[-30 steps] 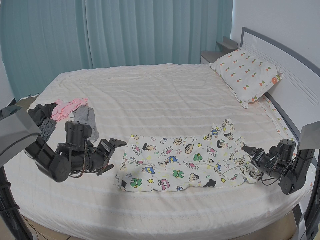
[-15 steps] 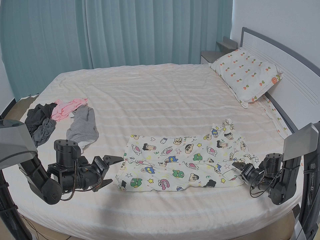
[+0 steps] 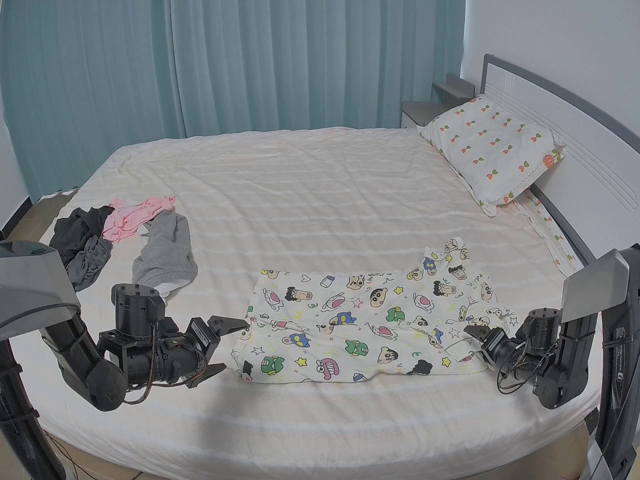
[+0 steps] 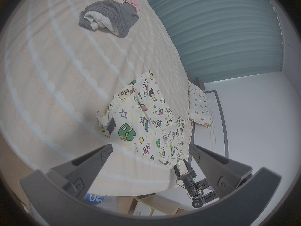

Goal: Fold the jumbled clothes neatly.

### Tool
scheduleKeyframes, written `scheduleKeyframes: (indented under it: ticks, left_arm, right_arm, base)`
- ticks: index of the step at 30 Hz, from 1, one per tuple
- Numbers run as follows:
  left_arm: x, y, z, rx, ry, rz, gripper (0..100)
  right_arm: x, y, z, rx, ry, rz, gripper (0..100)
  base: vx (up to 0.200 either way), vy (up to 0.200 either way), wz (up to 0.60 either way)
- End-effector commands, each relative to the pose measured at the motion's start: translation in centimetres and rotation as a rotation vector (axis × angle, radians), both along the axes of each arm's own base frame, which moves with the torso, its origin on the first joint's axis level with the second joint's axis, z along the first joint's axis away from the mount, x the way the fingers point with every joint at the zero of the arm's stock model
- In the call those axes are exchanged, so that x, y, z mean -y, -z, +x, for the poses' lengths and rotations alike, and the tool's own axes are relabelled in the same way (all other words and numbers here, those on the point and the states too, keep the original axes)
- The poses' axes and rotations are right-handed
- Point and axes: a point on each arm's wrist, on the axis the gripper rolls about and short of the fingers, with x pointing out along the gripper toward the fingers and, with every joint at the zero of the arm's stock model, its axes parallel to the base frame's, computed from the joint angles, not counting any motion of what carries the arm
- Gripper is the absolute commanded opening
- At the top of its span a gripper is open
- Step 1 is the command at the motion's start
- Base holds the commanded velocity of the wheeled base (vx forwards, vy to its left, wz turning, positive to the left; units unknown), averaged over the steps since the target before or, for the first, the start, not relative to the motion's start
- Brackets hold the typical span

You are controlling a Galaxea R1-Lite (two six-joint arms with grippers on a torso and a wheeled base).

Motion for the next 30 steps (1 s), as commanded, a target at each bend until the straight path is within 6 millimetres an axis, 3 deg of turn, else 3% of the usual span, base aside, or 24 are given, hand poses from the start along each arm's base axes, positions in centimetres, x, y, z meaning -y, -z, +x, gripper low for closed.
scheduleKeyframes:
  ticks: [1, 4, 5, 19, 26, 30]
  left_arm:
    - [0.1, 0.2, 0.0, -0.008, 0.000, 0.003, 100]
    - [0.1, 0.2, 0.1, -0.006, 0.000, 0.003, 100]
    - [0.1, 0.2, 0.1, -0.006, 0.000, 0.003, 100]
    - [0.0, 0.3, 0.0, -0.007, -0.005, 0.006, 100]
    - [0.0, 0.2, 0.0, -0.005, -0.005, 0.006, 100]
    - [0.0, 0.2, 0.0, -0.005, -0.006, 0.007, 100]
  right_arm:
    - [-0.4, -0.7, 0.7, 0.042, 0.024, 0.031, 100]
    - [-0.4, -0.8, 0.9, 0.047, 0.038, 0.044, 100]
    - [-0.4, -0.8, 0.9, 0.047, 0.039, 0.044, 0]
    - [-0.3, -1.0, 0.7, 0.052, 0.088, 0.014, 0]
    - [-1.5, -4.3, -0.5, 0.119, 0.074, -0.020, 0]
    - [-1.8, -4.6, -1.7, 0.101, 0.059, -0.031, 0]
  base:
    - [0.000, 0.000, 0.00]
    - [0.000, 0.000, 0.00]
    - [0.000, 0.000, 0.00]
    - [0.000, 0.000, 0.00]
    - [0.000, 0.000, 0.00]
    - [0.000, 0.000, 0.00]
